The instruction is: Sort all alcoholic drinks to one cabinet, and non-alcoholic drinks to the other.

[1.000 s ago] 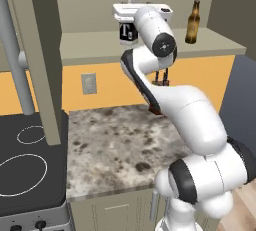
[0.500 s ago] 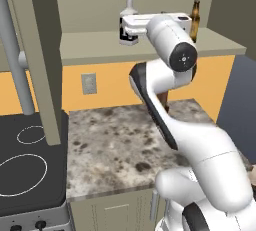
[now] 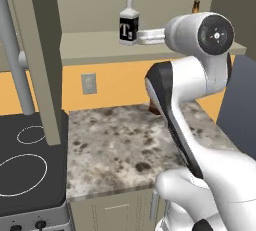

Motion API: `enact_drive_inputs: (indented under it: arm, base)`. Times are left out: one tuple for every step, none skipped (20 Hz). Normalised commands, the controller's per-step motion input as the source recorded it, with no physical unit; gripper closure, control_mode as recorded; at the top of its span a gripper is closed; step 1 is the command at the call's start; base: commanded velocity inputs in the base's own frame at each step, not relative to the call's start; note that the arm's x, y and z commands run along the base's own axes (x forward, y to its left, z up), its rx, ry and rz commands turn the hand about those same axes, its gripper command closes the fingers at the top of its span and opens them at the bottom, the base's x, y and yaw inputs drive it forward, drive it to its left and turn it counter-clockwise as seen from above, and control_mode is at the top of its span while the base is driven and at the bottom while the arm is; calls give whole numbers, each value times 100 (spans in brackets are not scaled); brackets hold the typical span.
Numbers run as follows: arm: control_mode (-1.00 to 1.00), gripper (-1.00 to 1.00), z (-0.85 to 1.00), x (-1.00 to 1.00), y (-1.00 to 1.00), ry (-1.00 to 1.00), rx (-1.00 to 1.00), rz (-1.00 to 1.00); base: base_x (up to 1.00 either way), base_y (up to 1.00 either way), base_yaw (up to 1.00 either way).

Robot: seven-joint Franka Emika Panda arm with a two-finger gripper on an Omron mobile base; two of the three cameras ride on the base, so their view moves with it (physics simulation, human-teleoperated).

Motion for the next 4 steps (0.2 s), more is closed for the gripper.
enact_drive_inputs:
  arm:
    - [-100, -100, -46, -76, -17, 48, 0, -7]
    - [-100, -100, -54, -71, -17, 49, 0, -7]
    - [-100, -100, -64, -70, -19, 47, 0, -6]
    - [-100, -100, -69, -69, -19, 46, 0, -6]
  base:
    - [0, 0, 0]
    - [0, 0, 0]
    - [0, 0, 0]
    - [0, 0, 0]
